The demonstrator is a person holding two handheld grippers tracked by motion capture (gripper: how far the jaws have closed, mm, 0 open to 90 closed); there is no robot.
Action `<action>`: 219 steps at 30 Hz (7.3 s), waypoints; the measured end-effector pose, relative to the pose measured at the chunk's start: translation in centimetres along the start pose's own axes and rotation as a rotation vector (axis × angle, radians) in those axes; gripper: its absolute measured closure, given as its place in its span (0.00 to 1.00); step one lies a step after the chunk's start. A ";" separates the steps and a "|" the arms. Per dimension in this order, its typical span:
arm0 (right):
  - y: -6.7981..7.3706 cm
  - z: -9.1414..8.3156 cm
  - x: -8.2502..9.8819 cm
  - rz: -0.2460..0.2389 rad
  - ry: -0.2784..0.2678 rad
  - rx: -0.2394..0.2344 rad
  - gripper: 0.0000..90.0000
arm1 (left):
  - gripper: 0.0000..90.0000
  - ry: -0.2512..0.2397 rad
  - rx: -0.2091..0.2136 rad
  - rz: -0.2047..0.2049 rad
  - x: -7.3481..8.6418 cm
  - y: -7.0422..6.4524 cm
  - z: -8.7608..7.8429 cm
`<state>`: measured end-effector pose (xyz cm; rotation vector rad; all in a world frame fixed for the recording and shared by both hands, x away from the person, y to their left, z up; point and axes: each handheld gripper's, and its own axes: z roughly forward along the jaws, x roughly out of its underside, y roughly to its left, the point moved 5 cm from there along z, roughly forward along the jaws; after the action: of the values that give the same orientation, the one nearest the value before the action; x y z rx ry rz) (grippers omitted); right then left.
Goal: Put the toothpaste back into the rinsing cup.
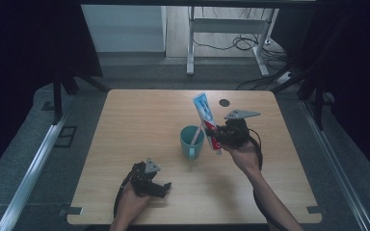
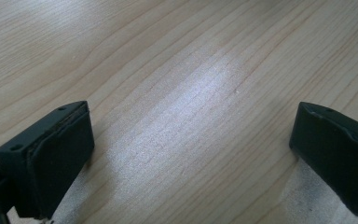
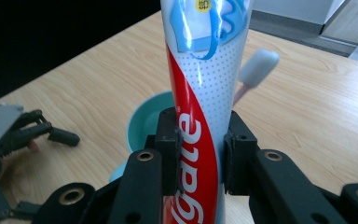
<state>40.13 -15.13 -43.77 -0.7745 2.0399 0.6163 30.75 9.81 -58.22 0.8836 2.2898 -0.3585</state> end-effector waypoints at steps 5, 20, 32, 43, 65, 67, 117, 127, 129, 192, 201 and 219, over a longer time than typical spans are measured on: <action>0.2 0.5 -0.6 0.000 -0.005 0.001 0.79 | 0.00 -0.003 0.001 -0.002 0.0 0.0 0.0; 0.8 1.6 -2.5 0.013 -0.028 -0.007 0.79 | 0.00 -0.003 0.000 -0.002 0.0 0.0 0.0; 1.3 2.8 -4.0 0.004 -0.049 -0.002 0.79 | 0.00 -0.005 0.001 -0.003 0.0 0.0 0.0; 1.8 4.5 -4.6 -0.015 -0.055 0.007 0.79 | 0.00 -0.003 0.000 -0.002 0.0 0.0 0.0; 1.8 6.9 -3.4 -0.012 -0.053 0.020 0.79 | 0.00 -0.002 0.001 -0.001 0.0 0.0 0.0; 1.8 7.0 -3.2 -0.014 -0.052 0.021 0.79 | 0.00 -0.001 0.001 -0.003 0.0 0.0 0.0; 1.5 8.9 0.5 -0.016 -0.003 0.009 0.76 | 0.00 -0.003 0.002 -0.004 0.0 0.0 0.0; 1.5 8.8 0.6 -0.022 0.014 0.000 0.75 | 0.00 -0.003 0.002 -0.004 0.0 0.0 0.0; 1.5 8.8 0.7 -0.026 0.019 0.000 0.74 | 0.00 -0.004 0.001 -0.003 0.0 0.0 0.0; 2.1 5.2 1.1 -0.076 0.086 -0.055 0.16 | 0.00 -0.003 0.001 0.000 0.0 0.0 0.0; 2.1 3.7 1.2 -0.086 0.070 -0.057 0.10 | 0.00 -0.004 0.000 -0.001 0.0 0.0 0.0; 1.8 1.9 3.4 -0.116 0.115 -0.048 0.00 | 0.00 -0.006 -0.001 -0.001 0.0 0.0 0.0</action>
<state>38.34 -13.62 -47.37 -0.9696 2.0734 0.5676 30.77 9.77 -58.24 0.8796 2.2851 -0.3605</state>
